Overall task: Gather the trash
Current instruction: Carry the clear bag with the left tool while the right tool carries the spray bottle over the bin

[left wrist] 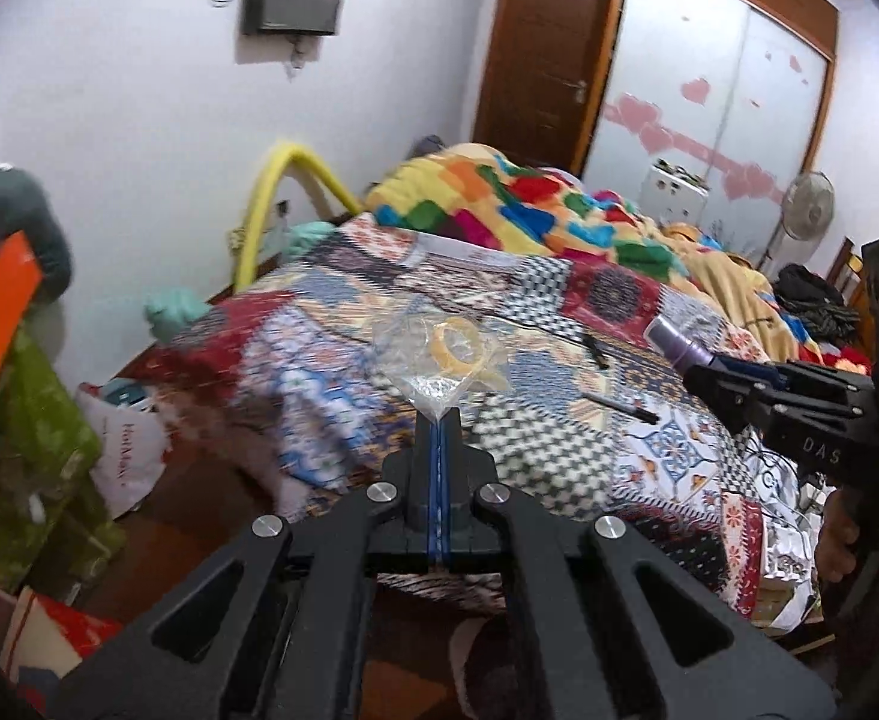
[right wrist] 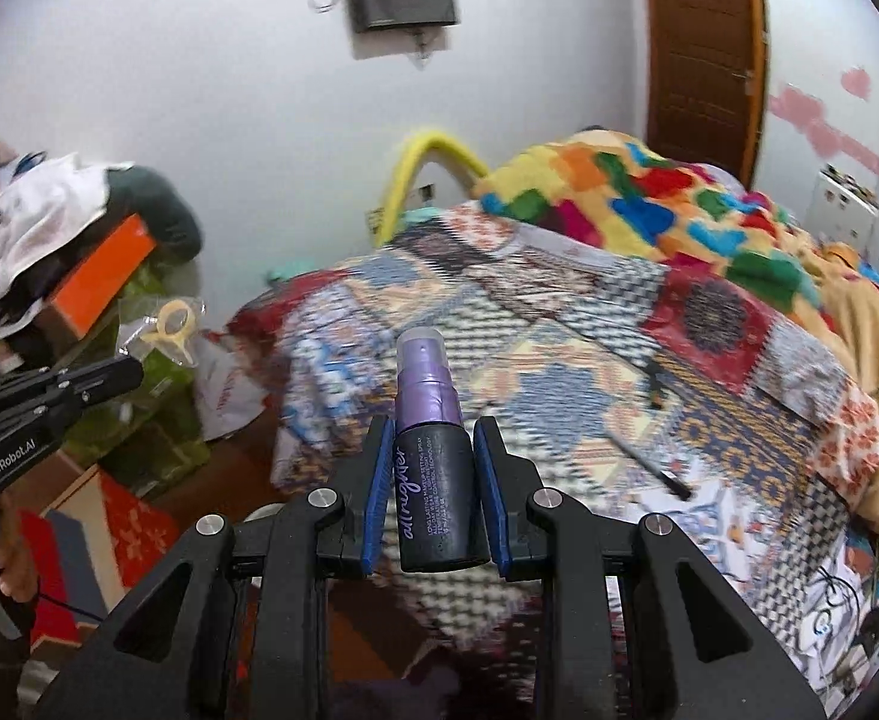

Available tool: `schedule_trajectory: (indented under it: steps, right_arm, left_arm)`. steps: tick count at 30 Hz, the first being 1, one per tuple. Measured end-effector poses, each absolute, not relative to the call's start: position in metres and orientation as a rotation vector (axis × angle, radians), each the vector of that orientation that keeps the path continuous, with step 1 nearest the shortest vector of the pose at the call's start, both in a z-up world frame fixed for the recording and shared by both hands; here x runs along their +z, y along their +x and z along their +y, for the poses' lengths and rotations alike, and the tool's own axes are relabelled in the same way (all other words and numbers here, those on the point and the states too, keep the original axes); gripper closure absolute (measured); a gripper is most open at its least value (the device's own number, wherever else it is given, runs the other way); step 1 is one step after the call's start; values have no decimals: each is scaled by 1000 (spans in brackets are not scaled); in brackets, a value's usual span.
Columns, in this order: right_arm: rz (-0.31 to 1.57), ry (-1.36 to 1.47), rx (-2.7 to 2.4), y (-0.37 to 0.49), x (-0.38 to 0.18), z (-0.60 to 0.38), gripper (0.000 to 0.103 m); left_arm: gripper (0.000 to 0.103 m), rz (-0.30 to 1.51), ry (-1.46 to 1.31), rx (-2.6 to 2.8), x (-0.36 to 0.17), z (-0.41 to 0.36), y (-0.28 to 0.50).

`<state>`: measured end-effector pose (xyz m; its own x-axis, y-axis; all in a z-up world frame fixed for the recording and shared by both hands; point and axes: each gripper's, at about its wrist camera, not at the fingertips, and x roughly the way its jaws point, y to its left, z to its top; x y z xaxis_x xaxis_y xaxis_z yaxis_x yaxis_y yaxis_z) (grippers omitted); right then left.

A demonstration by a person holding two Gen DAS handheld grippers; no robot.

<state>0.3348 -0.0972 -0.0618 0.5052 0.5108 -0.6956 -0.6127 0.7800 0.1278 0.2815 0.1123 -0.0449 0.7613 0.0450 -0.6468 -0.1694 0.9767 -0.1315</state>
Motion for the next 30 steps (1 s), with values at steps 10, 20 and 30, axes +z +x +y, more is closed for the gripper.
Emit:
schedule_trajectory:
  steps: [10,20,30]
  right_arm:
    - [809,-228,843,291,-74,-5,78]
    - [882,-285,941,261,-106,61,78]
    - [1028,-360,948,248,-166,112,78]
  left_arm:
    - [103,701,-240,255,-54,188,204]
    - [103,782,-303,341,-97,231,170]
    - [103,939,-406,374,-182,257,169]
